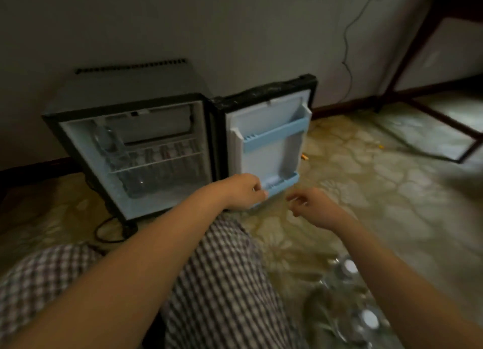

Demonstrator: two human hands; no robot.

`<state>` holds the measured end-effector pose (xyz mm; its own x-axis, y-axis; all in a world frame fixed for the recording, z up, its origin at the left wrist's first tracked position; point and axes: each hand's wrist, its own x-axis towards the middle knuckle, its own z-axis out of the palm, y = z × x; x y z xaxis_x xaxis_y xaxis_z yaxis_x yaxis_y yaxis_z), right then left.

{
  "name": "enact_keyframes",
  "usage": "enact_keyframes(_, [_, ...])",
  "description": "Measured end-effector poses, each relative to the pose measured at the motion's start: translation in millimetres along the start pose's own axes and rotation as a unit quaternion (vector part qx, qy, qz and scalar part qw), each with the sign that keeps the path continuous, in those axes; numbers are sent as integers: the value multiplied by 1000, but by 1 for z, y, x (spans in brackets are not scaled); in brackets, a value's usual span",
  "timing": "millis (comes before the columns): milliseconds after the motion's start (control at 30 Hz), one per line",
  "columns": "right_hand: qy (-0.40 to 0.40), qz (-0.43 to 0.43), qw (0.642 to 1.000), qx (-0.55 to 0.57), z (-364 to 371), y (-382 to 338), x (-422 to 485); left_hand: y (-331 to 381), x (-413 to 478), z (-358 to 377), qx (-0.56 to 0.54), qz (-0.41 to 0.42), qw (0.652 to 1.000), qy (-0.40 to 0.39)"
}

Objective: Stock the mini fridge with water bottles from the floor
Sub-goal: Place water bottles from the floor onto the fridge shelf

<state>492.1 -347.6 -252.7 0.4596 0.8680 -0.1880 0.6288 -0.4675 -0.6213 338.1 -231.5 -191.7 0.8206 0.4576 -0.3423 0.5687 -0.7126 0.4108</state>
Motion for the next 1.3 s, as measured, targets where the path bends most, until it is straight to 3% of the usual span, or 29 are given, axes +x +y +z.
enact_keyframes(167, [2,90,995,33,4,88,-81,56,6,76,47,24,994,-98])
enact_keyframes(300, [3,152,987,43,15,142,-132,87,6,138,8,28,988,-155])
enact_keyframes(633, [16,280,960,5,89,211,-177,123,10,254,-13,-10,964,-267])
enact_keyframes(800, [8,281,958,-63,103,221,-165,128,11,270,-16,-14,957,-290])
enact_keyframes(900, [6,281,957,-77,104,223,-157,124,17,265,-44,-25,964,-262])
enact_keyframes(1067, [37,276,960,-22,89,217,-146,118,19,266,-67,-40,969,-236])
enact_keyframes(1300, [129,147,979,59,35,173,-151,115,14,254,-160,-49,969,-181])
